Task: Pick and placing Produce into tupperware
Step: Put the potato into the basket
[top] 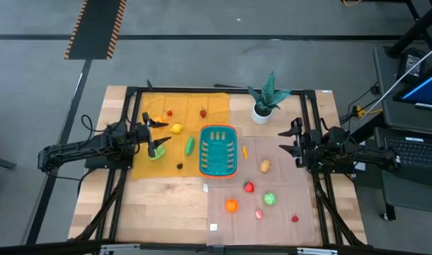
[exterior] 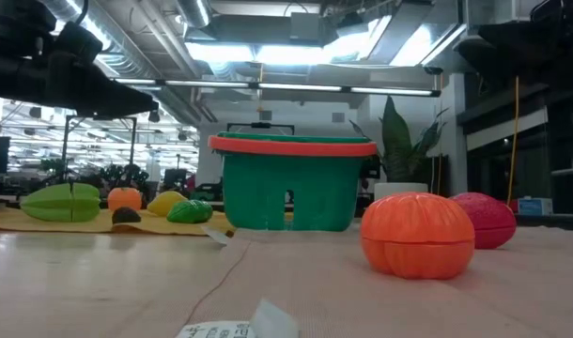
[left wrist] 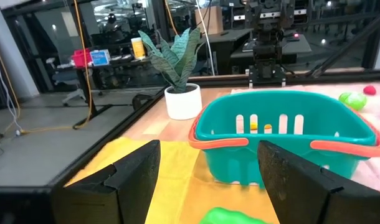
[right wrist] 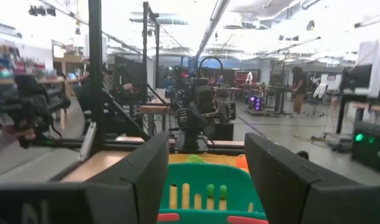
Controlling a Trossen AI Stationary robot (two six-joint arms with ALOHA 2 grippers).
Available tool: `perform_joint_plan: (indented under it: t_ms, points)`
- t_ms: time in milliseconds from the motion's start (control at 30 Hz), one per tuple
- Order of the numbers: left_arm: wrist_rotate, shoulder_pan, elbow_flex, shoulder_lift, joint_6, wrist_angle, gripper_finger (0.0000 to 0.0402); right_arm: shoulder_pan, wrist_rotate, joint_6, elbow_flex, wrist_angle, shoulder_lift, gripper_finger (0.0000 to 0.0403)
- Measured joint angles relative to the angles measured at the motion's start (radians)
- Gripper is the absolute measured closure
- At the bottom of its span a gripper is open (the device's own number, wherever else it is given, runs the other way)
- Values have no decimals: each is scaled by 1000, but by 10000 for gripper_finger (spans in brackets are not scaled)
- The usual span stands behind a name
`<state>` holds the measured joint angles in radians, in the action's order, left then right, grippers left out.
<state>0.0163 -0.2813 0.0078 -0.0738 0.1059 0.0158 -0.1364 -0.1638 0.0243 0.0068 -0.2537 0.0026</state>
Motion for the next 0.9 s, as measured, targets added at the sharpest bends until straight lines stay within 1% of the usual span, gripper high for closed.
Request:
perform_joint_plan:
  t_ms: [100,167,300,500,567,667,767,900]
  points:
    - [0,0,0,0,-24,1,140,0,-1,51,0,1,0,190]
    - [0,0,0,0,-51,2,140,0,0,45,0,2,1,190]
    - [1,0,0,0,-69,15,140,0,63,15,0,2,3,190]
    - [1,0,0,0,-70,37,140,0,73,27,0,12,16,190]
    - [1,0,0,0,-69,69,140,0,80,18,0,13,37,190]
    - [0,0,0,-1,-49,146,140,0,124,-11,0,8,83,190]
    - [0,0,0,-21,-25,215,140,0,144,-59,3,-57,141,190]
    - [0,0,3,-57,-27,233,140,-1,144,-92,77,-53,223,190]
